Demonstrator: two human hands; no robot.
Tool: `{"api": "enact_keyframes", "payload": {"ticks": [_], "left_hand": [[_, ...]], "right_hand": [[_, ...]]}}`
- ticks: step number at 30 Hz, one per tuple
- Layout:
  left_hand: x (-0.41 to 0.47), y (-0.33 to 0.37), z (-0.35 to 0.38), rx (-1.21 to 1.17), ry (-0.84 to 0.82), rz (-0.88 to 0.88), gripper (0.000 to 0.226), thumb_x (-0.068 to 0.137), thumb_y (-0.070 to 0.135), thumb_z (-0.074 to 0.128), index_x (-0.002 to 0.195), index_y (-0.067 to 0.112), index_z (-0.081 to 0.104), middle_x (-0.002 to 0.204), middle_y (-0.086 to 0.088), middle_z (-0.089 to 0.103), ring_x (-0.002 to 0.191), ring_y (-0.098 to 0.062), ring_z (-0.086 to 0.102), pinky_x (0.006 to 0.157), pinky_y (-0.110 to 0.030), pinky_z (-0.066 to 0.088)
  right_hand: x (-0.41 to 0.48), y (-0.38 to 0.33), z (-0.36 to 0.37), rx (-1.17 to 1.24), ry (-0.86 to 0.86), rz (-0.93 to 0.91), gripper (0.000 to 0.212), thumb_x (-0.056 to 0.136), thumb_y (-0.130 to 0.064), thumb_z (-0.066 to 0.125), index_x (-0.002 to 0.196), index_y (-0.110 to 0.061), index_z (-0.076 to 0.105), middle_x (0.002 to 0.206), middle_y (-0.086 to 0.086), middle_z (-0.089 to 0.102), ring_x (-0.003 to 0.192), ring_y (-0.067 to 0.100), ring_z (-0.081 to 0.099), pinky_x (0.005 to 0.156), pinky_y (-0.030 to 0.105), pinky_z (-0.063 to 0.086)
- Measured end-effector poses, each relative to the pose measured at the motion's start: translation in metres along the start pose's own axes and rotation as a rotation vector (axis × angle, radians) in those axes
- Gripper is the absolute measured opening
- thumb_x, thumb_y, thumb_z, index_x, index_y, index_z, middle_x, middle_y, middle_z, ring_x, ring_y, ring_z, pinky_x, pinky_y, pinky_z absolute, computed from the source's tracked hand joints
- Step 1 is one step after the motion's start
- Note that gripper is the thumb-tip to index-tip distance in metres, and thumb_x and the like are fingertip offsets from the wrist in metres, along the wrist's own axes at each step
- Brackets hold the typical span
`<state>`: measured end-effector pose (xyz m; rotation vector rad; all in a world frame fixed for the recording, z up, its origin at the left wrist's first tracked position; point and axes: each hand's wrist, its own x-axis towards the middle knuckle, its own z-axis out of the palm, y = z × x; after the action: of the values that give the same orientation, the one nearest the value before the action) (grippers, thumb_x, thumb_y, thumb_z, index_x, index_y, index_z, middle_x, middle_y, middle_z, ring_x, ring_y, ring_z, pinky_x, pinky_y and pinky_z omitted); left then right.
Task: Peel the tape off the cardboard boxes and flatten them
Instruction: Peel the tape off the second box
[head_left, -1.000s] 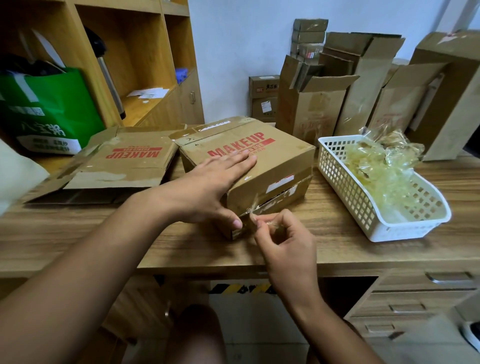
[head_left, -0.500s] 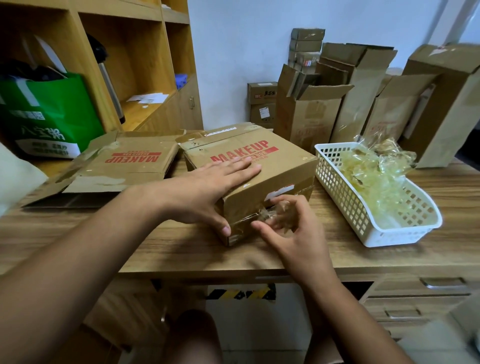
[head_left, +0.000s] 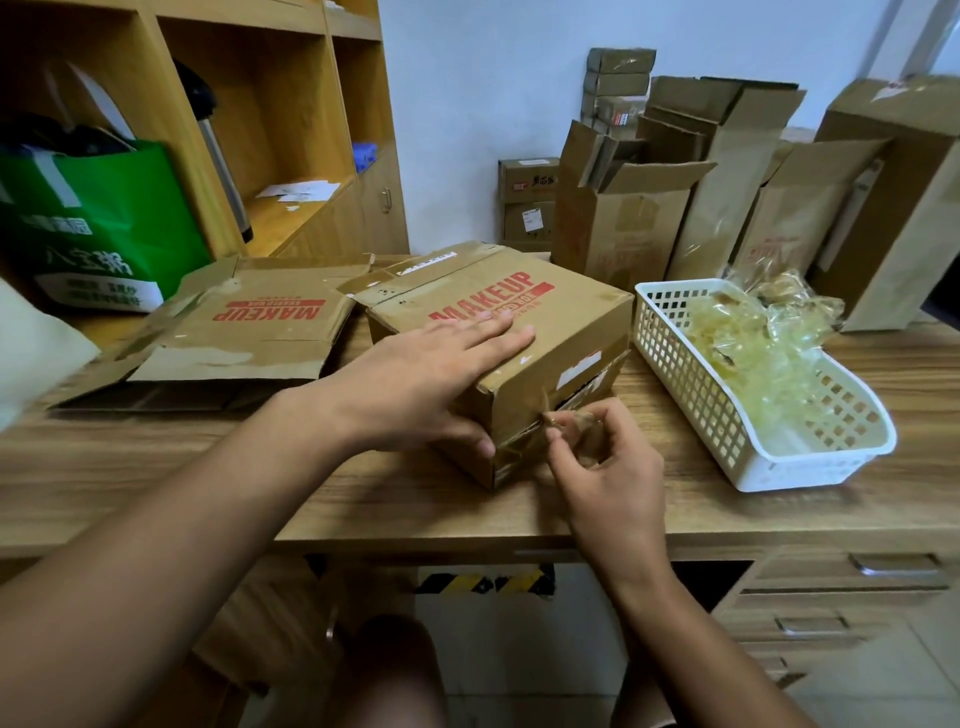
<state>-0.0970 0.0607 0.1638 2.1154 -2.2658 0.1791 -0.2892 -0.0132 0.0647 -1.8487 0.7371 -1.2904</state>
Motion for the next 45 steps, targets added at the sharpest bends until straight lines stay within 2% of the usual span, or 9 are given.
{"api": "enact_keyframes", "payload": {"ticks": [5,12,15,19,24,28,38,41,45], "left_hand": [[0.003,0.007,0.002,0.068,0.019,-0.02,0.113,0.078,0.071,0.065,0.159,0.034,-0.005,0.168,0.004,-0.003,0.153,-0.01,0.001,0.122,-0.025,0.003],[0.007,0.01,0.003,0.09,0.013,-0.047,0.113,0.078,0.068,0.067,0.16,0.034,-0.002,0.168,0.003,0.0,0.153,-0.011,0.005,0.118,-0.023,0.005],[0.011,0.009,-0.002,0.039,-0.002,-0.059,0.116,0.071,0.07,0.072,0.159,0.039,0.002,0.168,0.009,0.004,0.152,-0.007,0.008,0.115,-0.02,0.009],[0.009,-0.001,-0.01,-0.051,-0.053,-0.057,0.112,0.071,0.067,0.074,0.156,0.049,0.003,0.166,0.018,0.004,0.15,-0.001,0.006,0.111,-0.021,0.006],[0.005,-0.009,-0.011,-0.103,-0.086,-0.051,0.098,0.078,0.073,0.062,0.151,0.06,-0.003,0.164,0.026,-0.002,0.149,0.004,-0.003,0.12,-0.037,-0.004],[0.004,-0.005,-0.004,-0.079,-0.029,-0.083,0.096,0.077,0.079,0.055,0.152,0.058,-0.002,0.164,0.025,0.0,0.15,0.003,-0.001,0.122,-0.043,-0.002],[0.018,0.015,0.011,0.059,0.111,-0.181,0.093,0.08,0.084,0.04,0.156,0.048,-0.001,0.166,0.015,0.009,0.152,-0.008,0.012,0.123,-0.049,0.015],[0.02,0.017,0.012,0.07,0.122,-0.195,0.093,0.079,0.085,0.038,0.156,0.047,0.0,0.166,0.014,0.011,0.152,-0.008,0.013,0.122,-0.049,0.017],[0.023,0.018,0.013,0.084,0.138,-0.217,0.093,0.08,0.084,0.038,0.156,0.046,0.002,0.166,0.013,0.012,0.152,-0.01,0.016,0.121,-0.049,0.019]], "right_hand": [[-0.021,-0.013,0.014,0.088,0.031,0.07,0.02,0.087,-0.005,0.075,0.085,-0.02,0.062,0.079,-0.014,0.066,0.066,0.003,0.059,0.061,0.016,0.046],[-0.029,-0.023,0.014,0.219,-0.032,0.149,0.032,0.085,-0.002,0.075,0.077,-0.025,0.055,0.082,-0.001,0.072,0.074,0.011,0.065,0.068,0.017,0.048],[-0.023,-0.02,0.006,0.179,-0.075,0.145,0.025,0.085,-0.009,0.078,0.084,-0.02,0.056,0.082,-0.004,0.067,0.07,0.004,0.06,0.065,0.013,0.045],[-0.013,-0.011,-0.007,-0.024,-0.083,0.073,0.036,0.081,-0.025,0.084,0.085,-0.028,0.049,0.078,-0.007,0.059,0.072,0.009,0.057,0.061,0.015,0.044],[0.007,0.0,-0.012,-0.197,-0.082,-0.072,0.028,0.082,-0.016,0.083,0.087,-0.021,0.056,0.085,-0.006,0.056,0.076,0.006,0.055,0.063,0.013,0.042],[0.011,0.009,-0.014,-0.112,-0.09,-0.03,0.024,0.087,-0.014,0.078,0.105,-0.026,0.068,0.075,-0.014,0.062,0.067,0.004,0.06,0.058,0.011,0.044],[0.0,0.009,-0.008,0.067,0.044,0.084,0.025,0.087,-0.007,0.078,0.078,-0.019,0.057,0.071,-0.02,0.067,0.058,-0.004,0.056,0.055,0.008,0.039],[-0.016,0.0,0.001,0.111,0.05,0.105,0.024,0.087,-0.007,0.077,0.079,-0.02,0.058,0.073,-0.016,0.068,0.06,-0.001,0.058,0.057,0.015,0.044],[-0.033,-0.007,0.008,0.135,-0.008,0.133,0.024,0.088,-0.007,0.075,0.078,-0.019,0.057,0.075,0.002,0.07,0.064,0.02,0.062,0.06,0.04,0.053]]}}
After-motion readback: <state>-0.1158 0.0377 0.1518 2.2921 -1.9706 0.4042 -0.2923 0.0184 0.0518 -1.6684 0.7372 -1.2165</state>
